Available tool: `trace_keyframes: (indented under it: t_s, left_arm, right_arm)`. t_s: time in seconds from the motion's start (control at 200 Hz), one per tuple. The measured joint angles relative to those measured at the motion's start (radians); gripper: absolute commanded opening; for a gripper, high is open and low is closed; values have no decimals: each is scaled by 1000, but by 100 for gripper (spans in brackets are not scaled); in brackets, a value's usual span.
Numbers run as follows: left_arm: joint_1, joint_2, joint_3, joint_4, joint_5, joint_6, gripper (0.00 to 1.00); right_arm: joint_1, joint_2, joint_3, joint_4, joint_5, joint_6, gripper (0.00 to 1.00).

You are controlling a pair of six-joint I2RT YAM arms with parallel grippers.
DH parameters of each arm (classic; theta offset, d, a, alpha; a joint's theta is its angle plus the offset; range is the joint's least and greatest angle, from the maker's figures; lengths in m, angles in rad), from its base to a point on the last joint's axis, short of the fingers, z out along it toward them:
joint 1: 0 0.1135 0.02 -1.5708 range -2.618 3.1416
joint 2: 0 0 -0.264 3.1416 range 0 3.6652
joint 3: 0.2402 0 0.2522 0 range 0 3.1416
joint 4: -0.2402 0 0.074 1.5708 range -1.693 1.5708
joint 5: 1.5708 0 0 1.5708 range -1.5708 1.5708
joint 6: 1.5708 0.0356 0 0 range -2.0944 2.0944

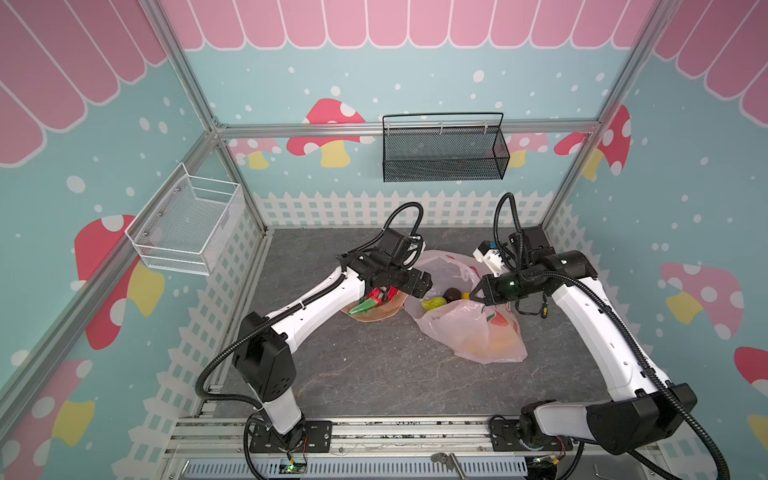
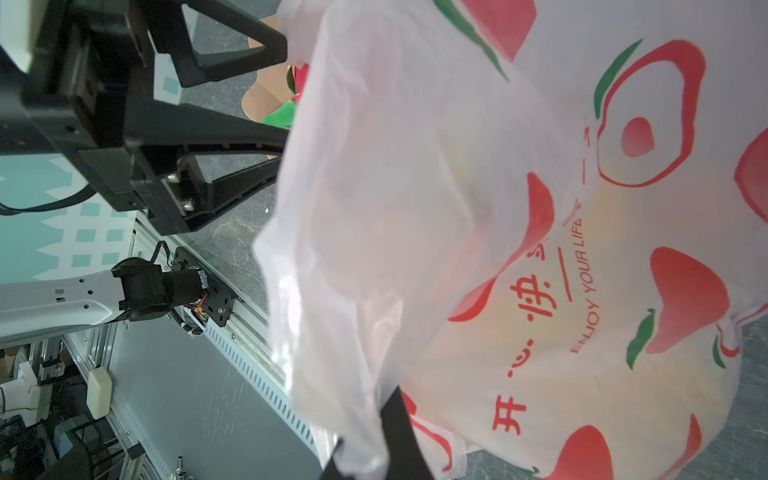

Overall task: Place the fruits into the plastic bag
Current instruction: 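Raise the open left gripper out of the bag and over the bowl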

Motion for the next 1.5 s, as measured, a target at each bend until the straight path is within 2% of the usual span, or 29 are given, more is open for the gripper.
trace_keyframes:
  t_s: [0.26,0.42,0.555,0.675,0.946,1.166,1.501]
  left_arm:
    - [72,-93,-90,-55,-24,9,93]
    - [137,-130,-98,-66,-58,47,99]
    - [190,-127,-102,-71,-69,85,99]
    - [226,-85,-101,-77,-79,137,99]
    - [231,59,-67,-114,-54,234,99]
    - [240,166,16,-148,-49,263,99]
    - [241,239,62,-176,-44,293,99]
  right_arm:
    - [0,4,4,0,1,-3,0]
    - [0,5,5,0,2,-3,0]
    - [0,5,5,0,4,-3,0]
    - [0,8,5,0,7,-4,0]
    - [0,15,7,0,9,-6,0]
    - [0,20,15,0,10,-6,0]
    - [0,24,17,0,16,-6,0]
